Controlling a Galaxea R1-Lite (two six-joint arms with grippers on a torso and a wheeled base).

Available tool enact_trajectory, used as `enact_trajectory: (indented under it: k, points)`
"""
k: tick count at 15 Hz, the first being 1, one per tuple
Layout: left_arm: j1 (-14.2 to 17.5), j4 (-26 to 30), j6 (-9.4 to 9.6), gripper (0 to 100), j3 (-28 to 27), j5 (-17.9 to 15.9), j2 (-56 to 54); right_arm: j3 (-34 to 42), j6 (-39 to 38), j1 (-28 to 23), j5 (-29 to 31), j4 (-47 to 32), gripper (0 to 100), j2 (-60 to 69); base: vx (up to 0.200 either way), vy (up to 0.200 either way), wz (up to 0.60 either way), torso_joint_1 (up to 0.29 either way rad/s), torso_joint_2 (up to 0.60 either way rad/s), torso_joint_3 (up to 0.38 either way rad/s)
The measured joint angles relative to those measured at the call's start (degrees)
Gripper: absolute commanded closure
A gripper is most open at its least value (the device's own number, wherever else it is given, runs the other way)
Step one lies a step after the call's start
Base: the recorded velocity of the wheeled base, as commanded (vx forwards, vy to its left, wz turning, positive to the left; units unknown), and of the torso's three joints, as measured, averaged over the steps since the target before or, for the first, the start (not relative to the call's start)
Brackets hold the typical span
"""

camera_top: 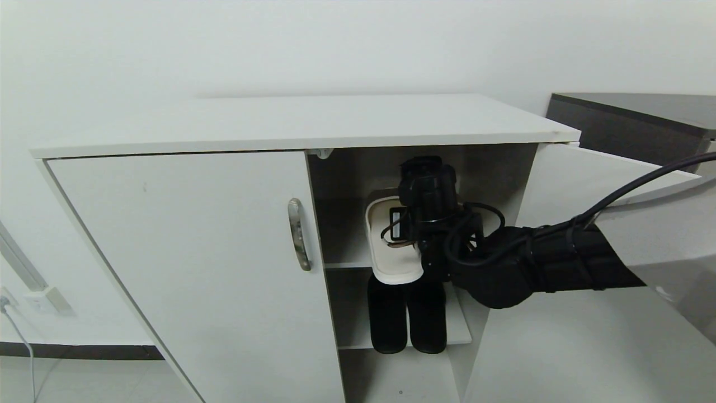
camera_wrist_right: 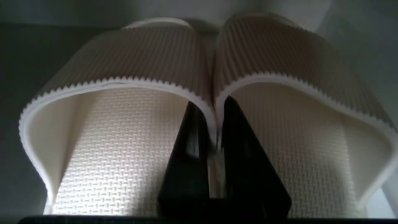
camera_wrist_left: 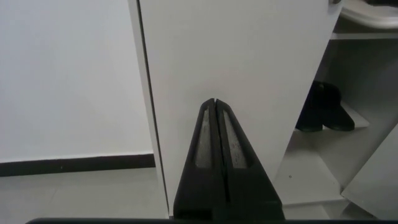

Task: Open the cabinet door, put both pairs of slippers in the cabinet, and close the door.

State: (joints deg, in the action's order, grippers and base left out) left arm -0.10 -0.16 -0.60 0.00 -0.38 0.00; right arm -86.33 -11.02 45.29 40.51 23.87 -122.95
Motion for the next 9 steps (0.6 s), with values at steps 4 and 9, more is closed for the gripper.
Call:
enact_trajectory:
  k: [4, 9]
  points:
    - [0.0, 0.0, -0.06, 100, 0.0, 0.02, 0.0, -8.16, -0.01, -1.83, -0.68, -1.73, 100, -4.94, 0.0, 0.0, 0.0, 0.0, 0.0, 0.0]
    - [0.0, 0.0, -0.16, 100, 0.0, 0.02, 0.0, -13.8, 0.02, -3.18, -1.65, -3.89, 100, -9.52, 0.0, 0.0, 0.0, 0.0, 0.0, 0.0]
